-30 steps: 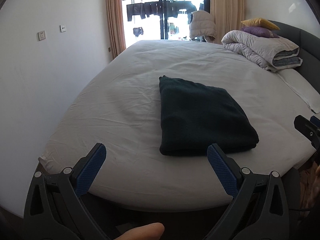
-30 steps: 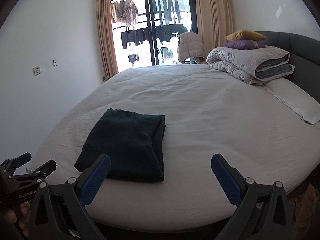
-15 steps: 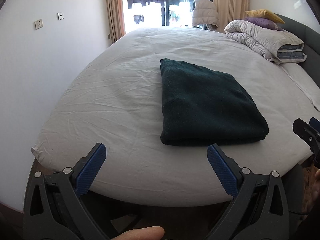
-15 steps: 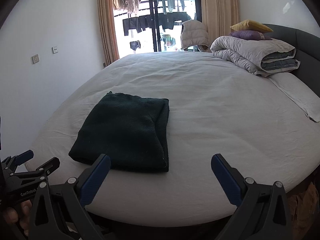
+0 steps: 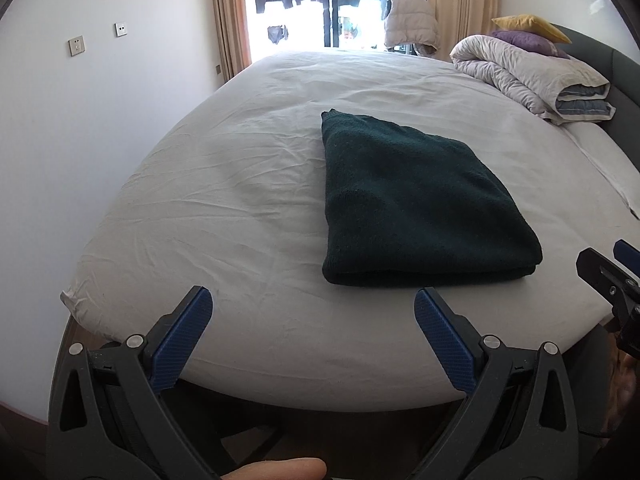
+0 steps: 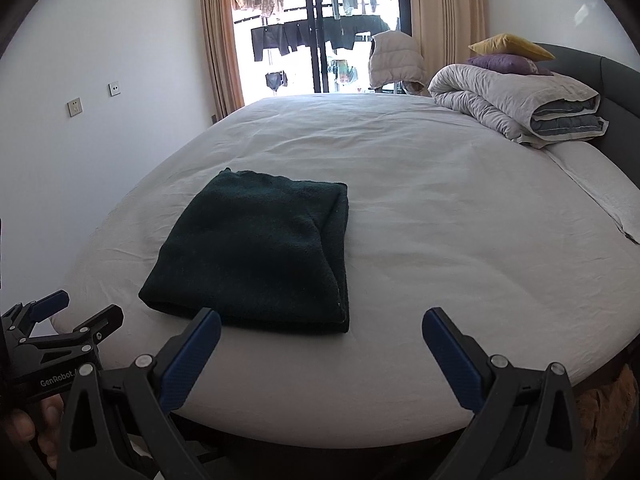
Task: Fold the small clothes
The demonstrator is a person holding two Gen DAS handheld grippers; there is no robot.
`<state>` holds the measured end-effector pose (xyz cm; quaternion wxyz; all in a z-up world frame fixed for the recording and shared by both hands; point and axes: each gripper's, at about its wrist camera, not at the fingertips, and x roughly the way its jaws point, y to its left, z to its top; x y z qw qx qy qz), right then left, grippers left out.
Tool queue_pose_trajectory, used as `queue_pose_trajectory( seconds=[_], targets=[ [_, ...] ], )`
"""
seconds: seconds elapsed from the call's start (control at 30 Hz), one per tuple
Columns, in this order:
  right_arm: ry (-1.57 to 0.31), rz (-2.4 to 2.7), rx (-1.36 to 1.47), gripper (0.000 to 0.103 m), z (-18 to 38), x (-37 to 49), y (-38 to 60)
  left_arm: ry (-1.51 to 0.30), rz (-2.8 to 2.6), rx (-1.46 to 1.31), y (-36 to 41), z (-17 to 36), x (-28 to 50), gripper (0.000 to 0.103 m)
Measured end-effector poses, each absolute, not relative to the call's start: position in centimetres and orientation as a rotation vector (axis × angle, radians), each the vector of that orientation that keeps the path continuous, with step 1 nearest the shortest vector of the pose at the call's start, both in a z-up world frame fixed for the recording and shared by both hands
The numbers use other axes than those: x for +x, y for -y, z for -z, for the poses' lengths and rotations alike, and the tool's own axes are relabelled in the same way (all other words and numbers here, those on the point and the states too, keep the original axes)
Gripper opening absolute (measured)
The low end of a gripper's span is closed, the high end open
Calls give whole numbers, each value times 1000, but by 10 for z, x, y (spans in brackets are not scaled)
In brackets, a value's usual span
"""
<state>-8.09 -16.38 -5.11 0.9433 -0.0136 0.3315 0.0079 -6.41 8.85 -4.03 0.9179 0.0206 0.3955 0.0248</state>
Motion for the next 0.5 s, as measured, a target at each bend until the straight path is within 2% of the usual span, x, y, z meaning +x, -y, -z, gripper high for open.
queue_pose_trajectory(
  seconds=[0.5],
  targets=[
    [-698, -18, -28, 103, 57, -79, 162, -821, -53, 46, -88, 45, -61, 103]
  ],
)
